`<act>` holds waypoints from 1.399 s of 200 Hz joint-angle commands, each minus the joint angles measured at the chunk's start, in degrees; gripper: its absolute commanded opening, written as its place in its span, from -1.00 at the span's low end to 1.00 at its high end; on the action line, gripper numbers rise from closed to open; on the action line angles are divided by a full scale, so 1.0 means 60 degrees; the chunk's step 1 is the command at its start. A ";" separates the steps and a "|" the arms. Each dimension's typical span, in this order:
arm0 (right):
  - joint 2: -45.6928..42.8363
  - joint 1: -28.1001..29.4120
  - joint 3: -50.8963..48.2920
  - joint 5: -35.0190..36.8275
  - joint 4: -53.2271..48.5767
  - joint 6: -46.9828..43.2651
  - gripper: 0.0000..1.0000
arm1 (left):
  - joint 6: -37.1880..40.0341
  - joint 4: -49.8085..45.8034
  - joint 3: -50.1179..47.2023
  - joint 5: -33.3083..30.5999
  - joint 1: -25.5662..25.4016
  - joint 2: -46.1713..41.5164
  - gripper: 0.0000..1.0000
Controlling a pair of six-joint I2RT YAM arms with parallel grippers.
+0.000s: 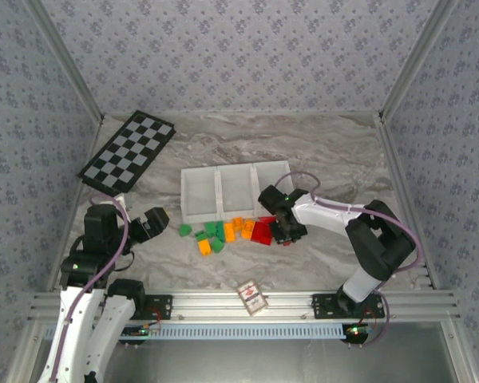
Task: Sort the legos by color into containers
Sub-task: Pick up the lego from the bottom-center of the table, then place the lego in the container.
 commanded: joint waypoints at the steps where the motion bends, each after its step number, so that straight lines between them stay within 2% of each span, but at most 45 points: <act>1: -0.0218 0.0197 0.0358 0.0422 -0.0867 -0.0007 -0.69 | 0.0099 0.0092 0.0107 0.0042 -0.0041 -0.0069 0.99; 50: -0.1919 0.0479 0.1473 0.0652 -0.2149 -0.0213 -0.72 | -0.0010 0.0153 0.0033 0.0020 -0.0063 -0.0092 1.00; 79: -0.2125 0.0088 0.2428 0.0700 -0.2092 -0.0769 -0.72 | -0.0060 0.0165 -0.0010 0.0025 -0.0104 -0.0106 1.00; 132: -0.0287 -0.0969 0.4876 0.0058 -0.1874 -0.1937 -0.75 | -0.0091 0.0152 -0.0024 -0.0032 -0.0278 -0.0106 0.99; 189: 0.1915 -0.1873 0.5974 -0.0550 -0.1503 -0.2577 -0.75 | -0.0204 0.0202 -0.0110 -0.0060 -0.0367 -0.0118 1.00; 235: 0.2928 -0.1931 0.6292 -0.0481 -0.1178 -0.2510 -0.63 | -0.0558 0.0327 -0.0596 0.0105 -0.0388 -0.0277 1.00; 280: 0.3109 -0.1836 0.6414 -0.0119 -0.1160 -0.2368 -0.35 | -0.0545 0.0430 -0.0647 0.0042 -0.0388 -0.0472 1.00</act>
